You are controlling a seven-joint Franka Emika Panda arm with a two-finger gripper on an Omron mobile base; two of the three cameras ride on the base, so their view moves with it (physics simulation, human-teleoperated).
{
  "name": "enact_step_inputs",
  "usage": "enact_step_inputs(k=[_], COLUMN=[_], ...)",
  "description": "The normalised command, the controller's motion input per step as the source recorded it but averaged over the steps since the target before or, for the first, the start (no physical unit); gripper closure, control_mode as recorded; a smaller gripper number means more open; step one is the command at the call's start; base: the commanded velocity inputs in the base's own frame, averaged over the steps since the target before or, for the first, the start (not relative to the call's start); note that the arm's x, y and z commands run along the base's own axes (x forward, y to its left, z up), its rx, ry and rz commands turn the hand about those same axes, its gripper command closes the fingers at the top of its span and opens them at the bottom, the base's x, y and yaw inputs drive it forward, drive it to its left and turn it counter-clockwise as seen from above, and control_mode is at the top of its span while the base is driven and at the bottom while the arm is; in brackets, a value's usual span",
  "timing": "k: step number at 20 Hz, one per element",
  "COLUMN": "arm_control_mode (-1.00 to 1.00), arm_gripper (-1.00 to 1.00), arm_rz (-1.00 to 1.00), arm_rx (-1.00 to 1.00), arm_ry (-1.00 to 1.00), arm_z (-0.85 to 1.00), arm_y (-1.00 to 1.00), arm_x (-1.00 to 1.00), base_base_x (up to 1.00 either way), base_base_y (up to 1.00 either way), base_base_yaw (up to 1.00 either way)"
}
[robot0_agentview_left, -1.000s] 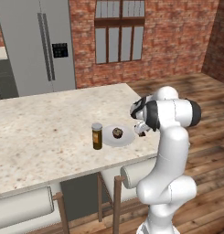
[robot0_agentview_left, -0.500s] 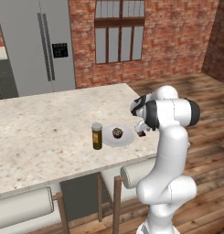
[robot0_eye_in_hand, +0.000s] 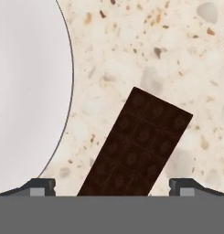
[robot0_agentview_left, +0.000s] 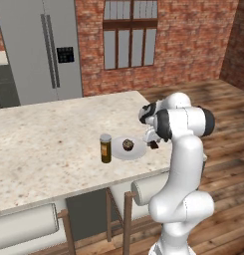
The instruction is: Take the cinnamon bottle from the cabinet and place it on the dining table, next to the plate with the cupcake. Then take the chocolate from the dining counter and place it on the cupcake plate.
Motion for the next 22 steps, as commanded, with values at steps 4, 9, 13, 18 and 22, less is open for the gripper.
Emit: enact_step_inputs(k=[4,9,13,18,22], arm_control_mode=[-1.0,-1.0,-1.0,-1.0,-1.0], arm_gripper=[-1.0,-1.0,-1.0,-1.0,1.0], arm_rz=[-0.06,-0.08,-0.08,-0.07,-0.05], arm_rx=[-0.01,-0.03,-0.05,-0.06,-0.01], arm_ry=[0.0,0.0,-0.01,-0.03,0.0], arm_z=[-0.34,-0.51,-0.66,-0.65,-0.61], arm_y=[0.0,-0.01,0.0,0.0,0.02], arm_x=[0.0,0.0,-0.02,-0.24,-0.36], base_base_x=[0.0,0.0,0.0,0.0,0.0], base_base_y=[0.0,0.0,0.0,0.0,0.0], base_base_yaw=[0.0,0.0,0.0,0.0,0.0])
